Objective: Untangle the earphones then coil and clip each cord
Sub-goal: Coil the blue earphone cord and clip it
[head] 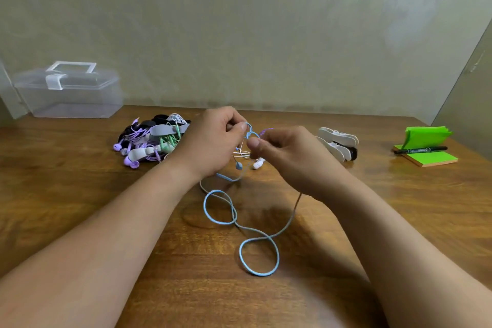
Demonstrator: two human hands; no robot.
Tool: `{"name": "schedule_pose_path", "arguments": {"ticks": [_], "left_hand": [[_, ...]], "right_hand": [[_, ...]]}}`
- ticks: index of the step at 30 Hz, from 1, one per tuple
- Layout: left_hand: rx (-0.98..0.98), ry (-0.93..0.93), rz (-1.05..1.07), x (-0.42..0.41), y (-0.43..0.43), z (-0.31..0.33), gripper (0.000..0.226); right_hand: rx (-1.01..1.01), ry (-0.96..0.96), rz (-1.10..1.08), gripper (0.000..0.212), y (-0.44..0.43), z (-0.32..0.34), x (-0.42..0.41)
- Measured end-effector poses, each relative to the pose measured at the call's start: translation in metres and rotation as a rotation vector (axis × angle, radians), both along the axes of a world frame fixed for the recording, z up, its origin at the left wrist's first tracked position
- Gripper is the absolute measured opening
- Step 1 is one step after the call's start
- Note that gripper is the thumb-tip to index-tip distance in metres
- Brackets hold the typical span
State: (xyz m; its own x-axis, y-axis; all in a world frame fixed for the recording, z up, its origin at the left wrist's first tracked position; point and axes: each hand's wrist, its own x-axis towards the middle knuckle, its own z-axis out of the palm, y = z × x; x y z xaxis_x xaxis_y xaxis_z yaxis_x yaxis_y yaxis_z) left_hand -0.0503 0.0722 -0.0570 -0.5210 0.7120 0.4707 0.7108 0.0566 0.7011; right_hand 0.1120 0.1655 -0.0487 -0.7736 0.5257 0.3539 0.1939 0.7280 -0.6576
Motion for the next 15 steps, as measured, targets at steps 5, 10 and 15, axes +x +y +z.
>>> {"name": "schedule_pose_path", "arguments": {"ticks": [5,10,15], "left_hand": [[-0.013,-0.359,0.033,-0.016,0.003,-0.004,0.018],[0.122,-0.743,0.017,-0.021,0.001,-0.004,0.016],[0.384,-0.807,0.018,-0.027,-0.002,0.008,0.017]], "right_hand": [[-0.549,0.565,0.256,0.026,0.011,0.025,0.012],[-1.208,0.639,0.343,0.034,0.014,0.034,0.020],[-0.400,-0.123,-0.190,0.027,0.032,0.003,0.017]]}}
